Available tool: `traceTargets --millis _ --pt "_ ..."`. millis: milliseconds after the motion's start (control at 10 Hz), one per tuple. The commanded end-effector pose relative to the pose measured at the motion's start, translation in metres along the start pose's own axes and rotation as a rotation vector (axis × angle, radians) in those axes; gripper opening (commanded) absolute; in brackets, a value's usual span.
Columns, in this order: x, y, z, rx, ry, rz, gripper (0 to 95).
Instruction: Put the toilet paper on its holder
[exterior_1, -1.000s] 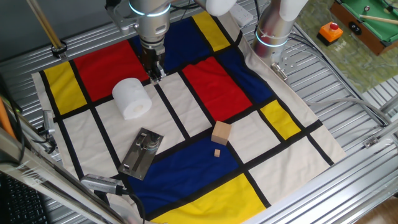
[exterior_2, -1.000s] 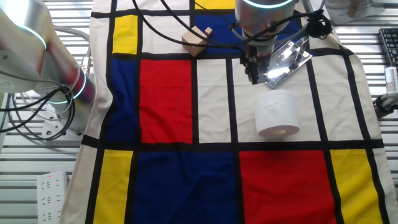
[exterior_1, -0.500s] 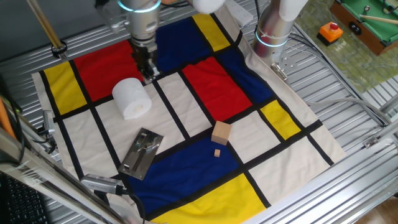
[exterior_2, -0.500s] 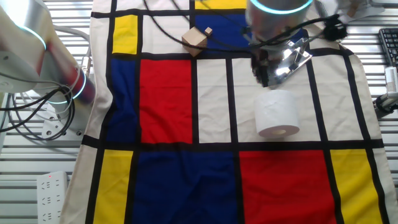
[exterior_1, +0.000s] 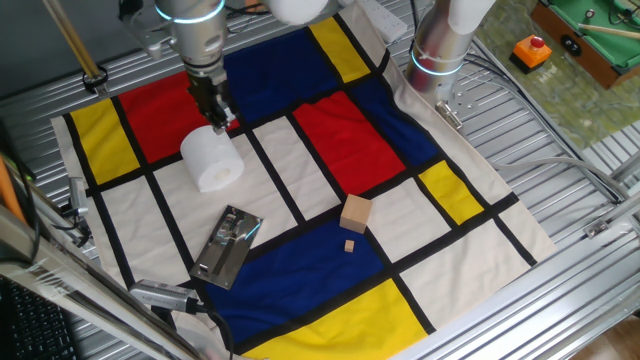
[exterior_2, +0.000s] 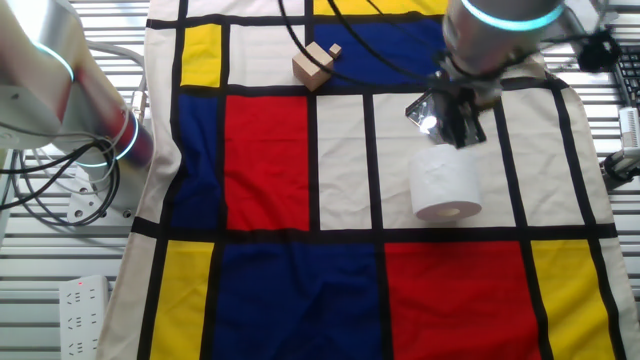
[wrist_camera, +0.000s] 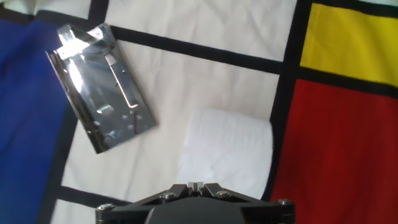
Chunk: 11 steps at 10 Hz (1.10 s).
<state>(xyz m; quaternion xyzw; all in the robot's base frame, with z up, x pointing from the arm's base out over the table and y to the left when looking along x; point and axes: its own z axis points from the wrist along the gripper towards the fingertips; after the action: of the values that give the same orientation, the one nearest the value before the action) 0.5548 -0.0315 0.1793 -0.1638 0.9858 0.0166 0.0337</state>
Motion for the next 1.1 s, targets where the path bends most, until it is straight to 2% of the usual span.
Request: traceTargets --millis 100,200,300,400,500,700,900,1000,1100 --pt "-0.001 -0.004 0.004 0.005 0.025 -0.246 0.0" --pt "-0.002 -0.004 0.004 0.017 0.06 -0.471 0.0" --pt "-0.002 -0.004 0.004 -0.002 0.074 -0.621 0.0" --pt "-0.003 -0.003 0.004 -0.03 0.073 -0.668 0.0" --pt "-0.004 -0.002 0.004 -0.04 0.094 -0.745 0.0" --pt "-0.009 -0.001 0.002 0.031 0.113 -0.849 0.0" --pt "-0.013 -0.001 0.002 0.001 0.113 -1.007 0.0" --pt "-0.015 -0.001 0.001 -0.006 0.113 -1.116 0.0" --pt "-0.015 -0.001 0.001 -0.009 0.113 -1.152 19.0"
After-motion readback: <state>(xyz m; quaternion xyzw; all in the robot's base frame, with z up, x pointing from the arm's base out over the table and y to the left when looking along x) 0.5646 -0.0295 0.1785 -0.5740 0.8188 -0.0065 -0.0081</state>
